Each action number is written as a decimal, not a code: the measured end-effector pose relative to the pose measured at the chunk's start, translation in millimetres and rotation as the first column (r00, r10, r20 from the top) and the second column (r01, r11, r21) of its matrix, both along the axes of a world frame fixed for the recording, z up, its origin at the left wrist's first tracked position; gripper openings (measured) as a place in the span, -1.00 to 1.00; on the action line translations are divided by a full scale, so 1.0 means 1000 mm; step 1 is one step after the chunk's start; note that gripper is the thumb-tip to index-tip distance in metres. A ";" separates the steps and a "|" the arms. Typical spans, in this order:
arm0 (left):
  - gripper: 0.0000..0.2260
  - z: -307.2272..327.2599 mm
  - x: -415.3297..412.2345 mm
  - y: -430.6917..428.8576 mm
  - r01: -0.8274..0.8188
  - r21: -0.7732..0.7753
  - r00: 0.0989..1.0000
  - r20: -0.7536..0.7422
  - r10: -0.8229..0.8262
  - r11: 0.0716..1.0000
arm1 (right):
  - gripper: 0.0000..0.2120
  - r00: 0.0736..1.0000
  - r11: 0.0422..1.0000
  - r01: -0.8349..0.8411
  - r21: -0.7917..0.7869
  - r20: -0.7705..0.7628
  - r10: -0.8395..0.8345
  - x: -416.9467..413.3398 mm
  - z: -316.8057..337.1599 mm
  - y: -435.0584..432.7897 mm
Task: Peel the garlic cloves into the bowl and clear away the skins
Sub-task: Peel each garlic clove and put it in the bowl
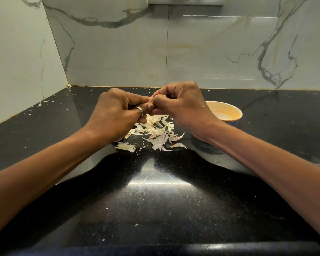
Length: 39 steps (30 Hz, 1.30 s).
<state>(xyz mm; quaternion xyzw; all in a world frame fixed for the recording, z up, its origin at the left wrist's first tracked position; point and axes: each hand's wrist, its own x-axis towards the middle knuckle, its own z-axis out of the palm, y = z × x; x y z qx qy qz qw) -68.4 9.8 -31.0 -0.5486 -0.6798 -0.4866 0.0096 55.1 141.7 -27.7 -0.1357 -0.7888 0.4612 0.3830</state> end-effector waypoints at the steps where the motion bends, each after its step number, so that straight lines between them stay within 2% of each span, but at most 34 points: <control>1: -0.81 0.000 0.000 0.000 0.006 0.000 1.000 0.017 -0.006 1.000 | -0.86 1.000 1.000 -0.010 -0.029 -0.005 0.010 0.000 0.001 -0.001; 13: -0.80 -0.001 -0.002 0.004 0.036 0.018 0.972 0.232 -0.040 0.999 | -0.89 0.991 0.949 -0.133 -0.287 -0.061 0.121 0.003 0.004 -0.004; 25: -0.82 0.000 0.001 0.003 0.009 0.062 0.987 0.160 -0.019 0.998 | -0.92 0.988 0.922 -0.150 -0.358 -0.034 0.148 0.005 0.006 -0.004; 28: -0.81 0.000 0.002 0.002 -0.005 0.067 0.995 0.103 -0.002 0.998 | -0.92 0.994 0.950 -0.099 -0.295 0.013 0.107 0.004 0.004 -0.004; 32: -0.83 0.000 0.003 0.000 -0.033 0.062 0.999 -0.008 0.034 0.997 | -0.89 0.995 0.998 0.016 -0.064 0.099 -0.010 0.004 0.001 -0.004; 39: -0.85 -0.001 0.001 0.000 -0.129 0.050 0.966 -0.218 0.137 0.990 | -0.92 0.979 0.961 0.122 0.248 0.129 -0.158 0.005 0.001 -0.008</control>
